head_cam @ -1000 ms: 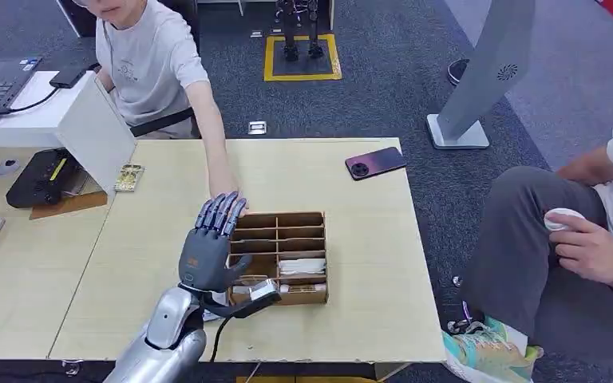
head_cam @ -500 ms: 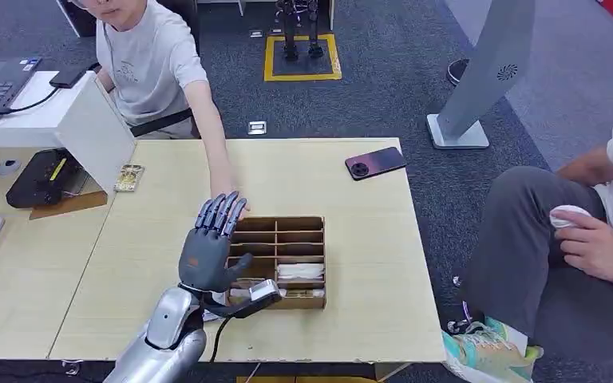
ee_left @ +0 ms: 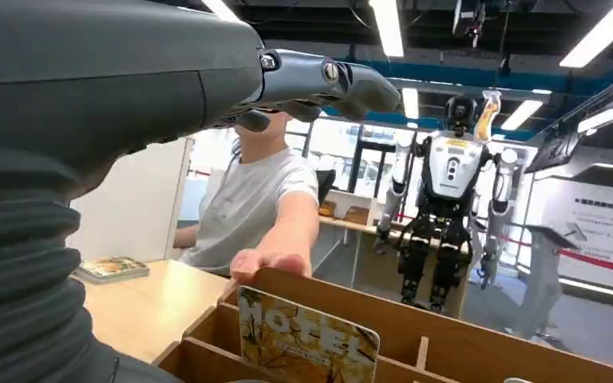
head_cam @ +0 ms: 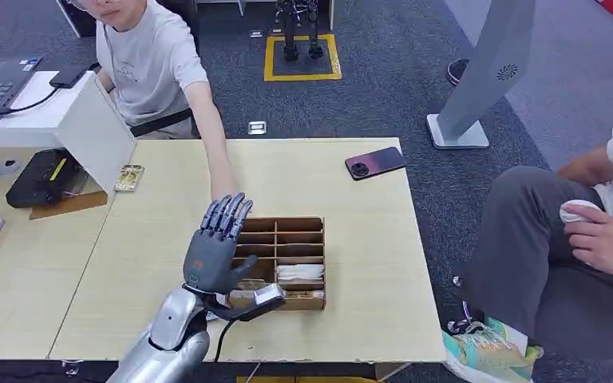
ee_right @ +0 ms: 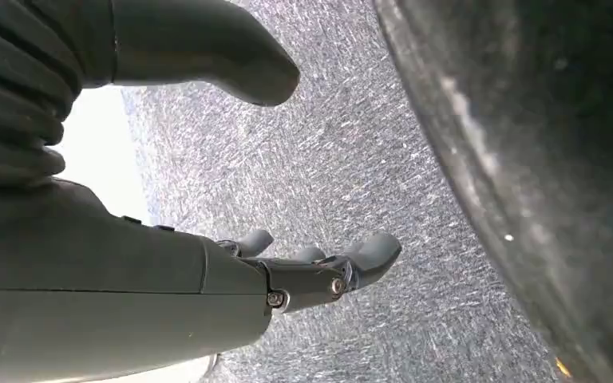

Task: Pass the card to the sensor for recognition and then transmit it.

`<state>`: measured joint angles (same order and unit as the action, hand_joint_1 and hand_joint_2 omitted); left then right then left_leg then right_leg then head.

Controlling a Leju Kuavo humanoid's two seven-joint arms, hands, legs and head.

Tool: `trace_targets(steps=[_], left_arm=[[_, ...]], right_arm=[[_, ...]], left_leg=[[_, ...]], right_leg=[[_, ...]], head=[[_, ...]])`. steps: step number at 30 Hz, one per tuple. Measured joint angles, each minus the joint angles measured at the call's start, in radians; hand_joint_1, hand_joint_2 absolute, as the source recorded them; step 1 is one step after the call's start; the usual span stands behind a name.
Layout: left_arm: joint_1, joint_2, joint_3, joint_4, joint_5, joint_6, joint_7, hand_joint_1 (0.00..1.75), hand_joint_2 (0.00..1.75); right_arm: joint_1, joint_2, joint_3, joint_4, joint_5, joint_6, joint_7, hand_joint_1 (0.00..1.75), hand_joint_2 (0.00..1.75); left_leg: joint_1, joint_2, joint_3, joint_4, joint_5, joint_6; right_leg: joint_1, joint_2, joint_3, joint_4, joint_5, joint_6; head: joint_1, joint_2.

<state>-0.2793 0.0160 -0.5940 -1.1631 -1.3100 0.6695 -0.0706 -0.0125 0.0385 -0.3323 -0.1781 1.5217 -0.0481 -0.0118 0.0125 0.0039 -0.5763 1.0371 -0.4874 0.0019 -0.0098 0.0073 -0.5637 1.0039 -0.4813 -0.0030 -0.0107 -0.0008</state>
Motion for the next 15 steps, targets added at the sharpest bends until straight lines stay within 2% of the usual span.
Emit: trace_targets(steps=[15], left_arm=[[0.000, 0.003, -0.067, -0.019, -0.001, -0.001, -0.012, 0.00, 1.75]], right_arm=[[-0.001, 0.000, 0.005, 0.000, 0.000, 0.000, 0.000, 0.00, 1.75]], left_leg=[[0.000, 0.000, 0.000, 0.000, 0.000, 0.000]], right_leg=[[0.000, 0.000, 0.000, 0.000, 0.000, 0.000]], head=[[0.000, 0.000]])
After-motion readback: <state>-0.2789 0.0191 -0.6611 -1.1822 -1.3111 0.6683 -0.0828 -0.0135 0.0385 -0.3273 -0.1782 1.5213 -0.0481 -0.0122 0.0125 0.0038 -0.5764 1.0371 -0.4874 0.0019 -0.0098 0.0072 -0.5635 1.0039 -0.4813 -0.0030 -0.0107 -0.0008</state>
